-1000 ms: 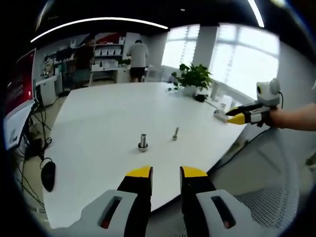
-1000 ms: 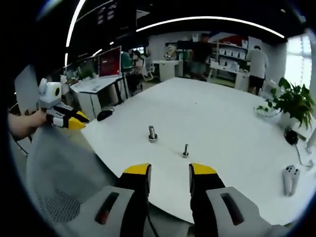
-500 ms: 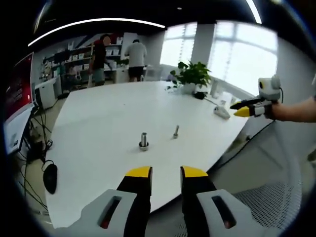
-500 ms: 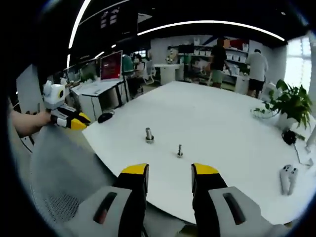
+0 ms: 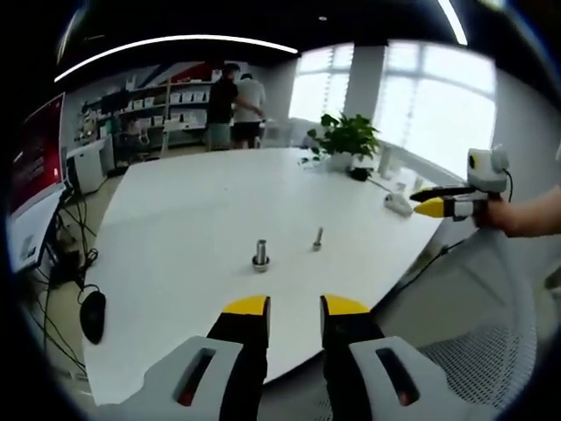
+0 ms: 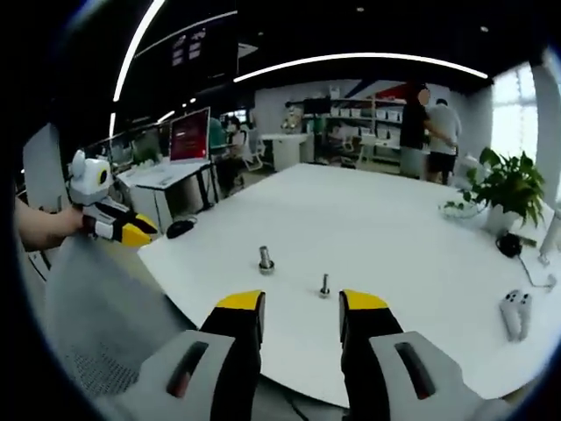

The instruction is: Place the washer onto the threaded stud by aligning its center hole with the stud, sliding it down to the base, and recovering from edge contact or off-axis alignment until the washer reaches the visible bottom stop.

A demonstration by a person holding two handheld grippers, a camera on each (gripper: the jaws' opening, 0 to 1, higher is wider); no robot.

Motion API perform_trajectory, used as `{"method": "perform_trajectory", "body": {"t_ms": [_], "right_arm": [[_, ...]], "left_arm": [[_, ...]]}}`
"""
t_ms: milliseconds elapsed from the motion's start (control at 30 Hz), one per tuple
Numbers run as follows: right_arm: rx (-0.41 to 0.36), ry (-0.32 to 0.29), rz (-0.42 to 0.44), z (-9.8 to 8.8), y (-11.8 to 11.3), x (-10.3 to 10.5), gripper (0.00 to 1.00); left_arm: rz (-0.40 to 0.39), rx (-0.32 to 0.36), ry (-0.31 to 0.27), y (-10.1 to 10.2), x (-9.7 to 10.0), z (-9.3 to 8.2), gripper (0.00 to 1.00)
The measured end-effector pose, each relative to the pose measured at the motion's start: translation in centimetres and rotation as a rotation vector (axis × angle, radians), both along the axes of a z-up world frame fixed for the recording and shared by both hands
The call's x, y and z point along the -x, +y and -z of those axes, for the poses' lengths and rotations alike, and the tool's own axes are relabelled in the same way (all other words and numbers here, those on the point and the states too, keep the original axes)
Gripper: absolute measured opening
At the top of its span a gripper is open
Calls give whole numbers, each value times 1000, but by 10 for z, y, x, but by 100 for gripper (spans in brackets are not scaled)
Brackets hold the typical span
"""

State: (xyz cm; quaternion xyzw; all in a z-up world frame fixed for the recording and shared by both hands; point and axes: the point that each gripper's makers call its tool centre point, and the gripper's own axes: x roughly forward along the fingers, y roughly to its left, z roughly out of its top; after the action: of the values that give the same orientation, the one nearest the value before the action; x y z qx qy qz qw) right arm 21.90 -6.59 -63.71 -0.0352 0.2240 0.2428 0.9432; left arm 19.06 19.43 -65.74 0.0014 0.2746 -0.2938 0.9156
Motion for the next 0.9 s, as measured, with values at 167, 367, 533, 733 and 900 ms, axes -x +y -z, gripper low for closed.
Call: {"method": "perform_trajectory", "body": {"t_ms": [167,367,533,733,900], "right_arm": [[-39,74,-37,15,6,7,40],[6,116,-98,26,12,14,41],[-17,95,-60,22,5,9,40],[-1,100,-61,25,2,7,40],[0,99,-49,24,2,8,40]], "left_arm": [[-25,7,-19,2,-3,-4,22],[-59,5,-56,7,-7,-10,22],[-73,4,-75,9,-9,-13,22],[-81,1,-67,11,-10,-11,22],[-87,16,-54,11,-10,-10,22]]}}
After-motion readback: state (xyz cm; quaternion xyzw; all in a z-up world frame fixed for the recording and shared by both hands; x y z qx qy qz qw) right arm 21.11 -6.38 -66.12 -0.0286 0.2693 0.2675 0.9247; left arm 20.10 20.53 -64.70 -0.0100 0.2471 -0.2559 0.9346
